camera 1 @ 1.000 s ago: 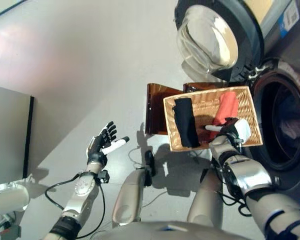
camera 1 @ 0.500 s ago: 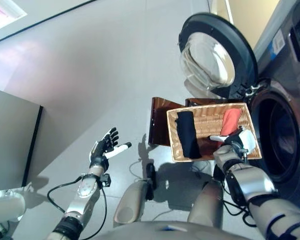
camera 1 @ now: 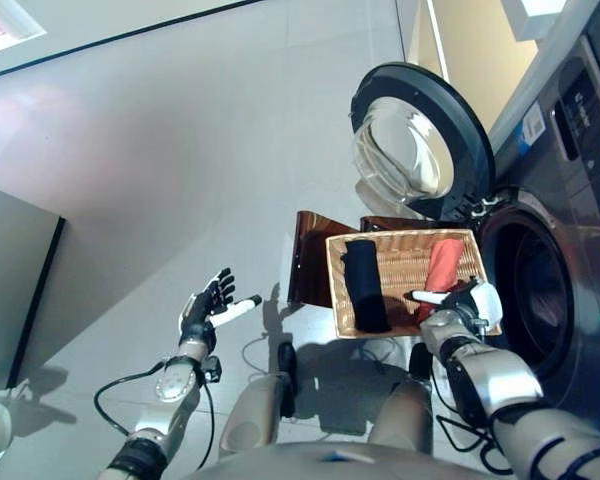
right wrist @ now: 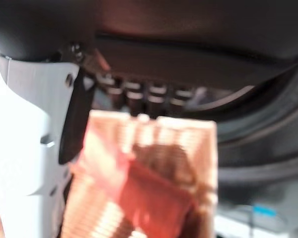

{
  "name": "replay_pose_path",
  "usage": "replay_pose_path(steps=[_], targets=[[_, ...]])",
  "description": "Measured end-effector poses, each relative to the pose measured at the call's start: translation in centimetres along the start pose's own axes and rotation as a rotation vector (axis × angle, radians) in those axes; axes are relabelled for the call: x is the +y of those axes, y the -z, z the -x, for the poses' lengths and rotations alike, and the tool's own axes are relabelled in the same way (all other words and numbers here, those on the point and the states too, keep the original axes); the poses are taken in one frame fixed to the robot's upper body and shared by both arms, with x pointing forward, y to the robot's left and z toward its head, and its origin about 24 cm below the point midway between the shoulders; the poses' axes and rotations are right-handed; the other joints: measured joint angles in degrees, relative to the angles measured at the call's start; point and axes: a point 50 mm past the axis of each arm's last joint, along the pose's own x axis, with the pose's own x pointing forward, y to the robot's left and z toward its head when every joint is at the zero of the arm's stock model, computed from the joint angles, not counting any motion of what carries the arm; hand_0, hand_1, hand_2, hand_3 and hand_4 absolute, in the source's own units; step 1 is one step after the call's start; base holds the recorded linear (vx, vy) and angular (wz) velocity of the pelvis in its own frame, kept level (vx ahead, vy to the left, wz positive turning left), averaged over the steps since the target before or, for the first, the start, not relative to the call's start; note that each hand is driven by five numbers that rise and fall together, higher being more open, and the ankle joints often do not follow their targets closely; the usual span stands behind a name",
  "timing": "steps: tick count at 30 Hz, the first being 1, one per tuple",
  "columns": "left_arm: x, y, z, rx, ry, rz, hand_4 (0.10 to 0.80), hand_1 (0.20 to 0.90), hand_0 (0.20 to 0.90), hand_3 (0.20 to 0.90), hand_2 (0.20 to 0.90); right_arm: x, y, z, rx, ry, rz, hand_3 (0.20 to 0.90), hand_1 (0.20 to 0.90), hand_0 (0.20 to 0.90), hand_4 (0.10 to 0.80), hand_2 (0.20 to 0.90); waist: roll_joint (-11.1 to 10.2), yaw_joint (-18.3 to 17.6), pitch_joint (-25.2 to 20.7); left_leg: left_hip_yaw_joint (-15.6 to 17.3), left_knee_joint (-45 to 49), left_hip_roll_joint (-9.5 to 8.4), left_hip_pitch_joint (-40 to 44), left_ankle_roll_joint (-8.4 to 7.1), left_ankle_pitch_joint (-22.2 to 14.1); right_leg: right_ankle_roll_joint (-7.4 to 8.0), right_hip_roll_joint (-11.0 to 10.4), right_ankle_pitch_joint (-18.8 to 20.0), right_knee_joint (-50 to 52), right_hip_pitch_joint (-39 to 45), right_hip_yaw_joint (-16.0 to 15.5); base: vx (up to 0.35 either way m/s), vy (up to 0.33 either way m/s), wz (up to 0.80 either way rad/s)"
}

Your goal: Pick up the clothes and place them into the washing machine

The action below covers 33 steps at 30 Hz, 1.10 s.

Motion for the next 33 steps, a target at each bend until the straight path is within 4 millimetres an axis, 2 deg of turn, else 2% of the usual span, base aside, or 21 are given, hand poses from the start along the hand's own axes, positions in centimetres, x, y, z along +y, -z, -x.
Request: replay_pose_path(steps=[3, 5, 9, 15, 18, 23, 30, 33], targets=[[0.2, -0.5, 0.1, -0.019, 0.008, -0.007, 0.8, 0.9, 0.9, 0.9, 0.9, -1.1, -0.8, -0.7, 0.004, 0.033, -0.022, 0.9, 0.9, 0.9, 0.8, 0.9, 0.86, 0.13, 0.54, -0.2, 1.08, -0.14, -3.25, 0.05, 0.04, 0.12, -0.12, 0.63, 0.07, -2.55, 0.2, -0.065, 0.034, 0.08], [0.1, -0.9, -0.1, -0.035, 0.015, -0.005, 0.8, 0.9, 0.9, 0.9, 0.9, -2.5, -1.4, -1.6, 0.006, 0.072, -0.034, 0.9, 0.9, 0.9, 0.8, 0.9, 2.17, 0.52, 2.26, -0.28, 1.98, -0.33, -4.09, 0.71, 0.19, -0.14, -0.19, 1.12, 0.2, -2.82, 0.15, -0.042, 0.026, 0.09], [-0.2, -1.5, 0.1, -0.063, 0.036, 0.011, 0.8, 0.9, 0.9, 0.9, 0.9, -5.6, -3.0, -3.1, -0.004, 0.152, -0.056, 0.9, 0.9, 0.9, 0.8, 0.9, 4.67, 1.69, 4.34, -0.46, 2.01, -1.16, -5.15, 0.8, 0.19, 0.13, -1.03, 0.99, 0.73, -3.91, 0.06, -0.041, 0.037, 0.06], [-0.6, -3.4, -0.1, -0.134, 0.066, 0.022, 0.8, 0.9, 0.9, 0.9, 0.9, -7.7, -5.3, -3.8, -0.03, 0.197, -0.126, 0.9, 0.9, 0.9, 0.8, 0.9, 5.26, 2.91, 6.06, -0.76, 5.18, -1.76, -8.92, 1.48, -0.53, 0.41, -1.93, -0.47, 4.81, -7.87, 0.8, -0.036, 0.019, 0.09], [-0.8, -4.2, -0.4, -0.167, 0.076, 0.021, 0.8, 0.9, 0.9, 0.9, 0.9, -7.8, -6.2, -3.7, -0.038, 0.192, -0.155, 0.9, 0.9, 0.9, 0.8, 0.9, 5.21, 2.98, 6.99, -1.11, 8.06, -1.94, -10.64, 1.74, -1.79, 0.57, -2.35, -1.36, 6.82, -8.95, 1.08, -0.019, 0.01, 0.09], [-0.7, -4.6, -0.4, -0.177, 0.076, 0.036, 0.8, 0.9, 0.9, 0.9, 0.9, -7.9, -7.6, -3.6, -0.064, 0.185, -0.177, 0.9, 0.9, 0.9, 0.8, 0.9, 4.7, 3.07, 7.66, -1.17, 13.19, -2.02, -14.4, 2.39, -3.93, 0.91, -2.85, -1.75, 8.7, -11.17, 1.5, -0.044, 0.019, 0.02], [-0.3, -5.4, -0.2, -0.206, 0.077, 0.043, 0.8, 0.9, 0.9, 0.9, 0.9, -7.8, -6.6, -3.6, 0.01, 0.179, -0.099, 0.9, 0.9, 0.9, 0.8, 0.9, 4.21, 3.42, 8.24, -1.36, 19.4, -2.2, -19.75, 3.28, -6.25, 1.33, -3.22, -2.33, 12.05, -15.06, 3.1, -0.031, 0.012, 0.03], [-0.1, -5.5, -0.1, -0.21, 0.071, 0.046, 0.8, 0.9, 0.9, 0.9, 0.9, -7.6, -6.4, -3.5, 0.018, 0.174, -0.073, 0.9, 0.9, 0.9, 0.8, 0.9, 4.06, 3.41, 8.26, -1.3, 21.23, -2.2, -20.86, 3.07, -7.38, 1.53, -3.43, -2.7, 13.15, -16.02, 3.31, 0.0, 0.0, 0.0]])
